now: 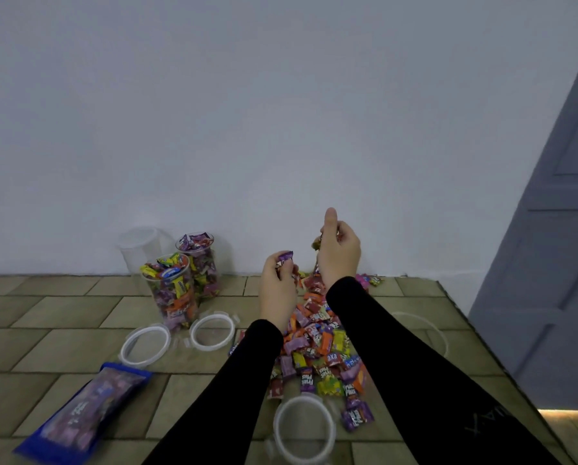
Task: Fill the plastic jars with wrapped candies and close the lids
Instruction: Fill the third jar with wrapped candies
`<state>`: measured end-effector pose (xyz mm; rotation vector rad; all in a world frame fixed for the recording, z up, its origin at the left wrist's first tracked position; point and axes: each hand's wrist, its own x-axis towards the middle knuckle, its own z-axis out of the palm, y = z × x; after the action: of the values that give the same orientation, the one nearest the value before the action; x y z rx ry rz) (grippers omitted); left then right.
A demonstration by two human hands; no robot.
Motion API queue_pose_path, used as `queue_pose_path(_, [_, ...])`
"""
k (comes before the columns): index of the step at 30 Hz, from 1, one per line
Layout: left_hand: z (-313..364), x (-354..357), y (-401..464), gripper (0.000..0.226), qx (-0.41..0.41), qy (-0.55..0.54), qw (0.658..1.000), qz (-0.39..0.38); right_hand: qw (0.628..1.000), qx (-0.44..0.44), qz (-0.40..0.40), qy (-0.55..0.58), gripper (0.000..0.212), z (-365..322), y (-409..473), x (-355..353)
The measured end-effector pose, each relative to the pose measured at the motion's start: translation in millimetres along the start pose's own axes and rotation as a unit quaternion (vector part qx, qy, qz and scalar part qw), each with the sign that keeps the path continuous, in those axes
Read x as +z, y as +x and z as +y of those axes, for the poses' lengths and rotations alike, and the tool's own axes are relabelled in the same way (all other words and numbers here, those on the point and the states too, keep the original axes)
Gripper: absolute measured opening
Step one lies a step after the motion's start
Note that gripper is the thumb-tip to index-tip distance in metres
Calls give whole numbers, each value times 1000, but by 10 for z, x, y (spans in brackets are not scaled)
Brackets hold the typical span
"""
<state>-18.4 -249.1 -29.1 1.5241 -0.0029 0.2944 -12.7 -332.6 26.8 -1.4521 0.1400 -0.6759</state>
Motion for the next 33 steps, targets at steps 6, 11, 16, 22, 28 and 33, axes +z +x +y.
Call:
queue_pose_path(6, [252,284,-279,18,49,-33,998,-4,999,-11,19,37,47,-260,133,-457])
queue_pose_path(11, [386,576,-541,18,62,-44,997,-29,994,13,45,103,46,-385,180,-989])
queue_pose_path(16, [406,793,-790,18,80,-37,995,-42,983,75,70,154,45,-324,140,-1338])
queue_pose_path(22, [298,963,-1029,19,107,-5,993,-55,967,100,105,211,45,-257,58,-1549])
queue_pose_path(28, [183,1050,-1225,19,135,27,989,-57,956,92,145,237,47,-108,-58,-1643])
queue_pose_path(33, [168,1074,-1261,20,165,72,982,-55,948,87,178,250,47,-59,-92,-1647])
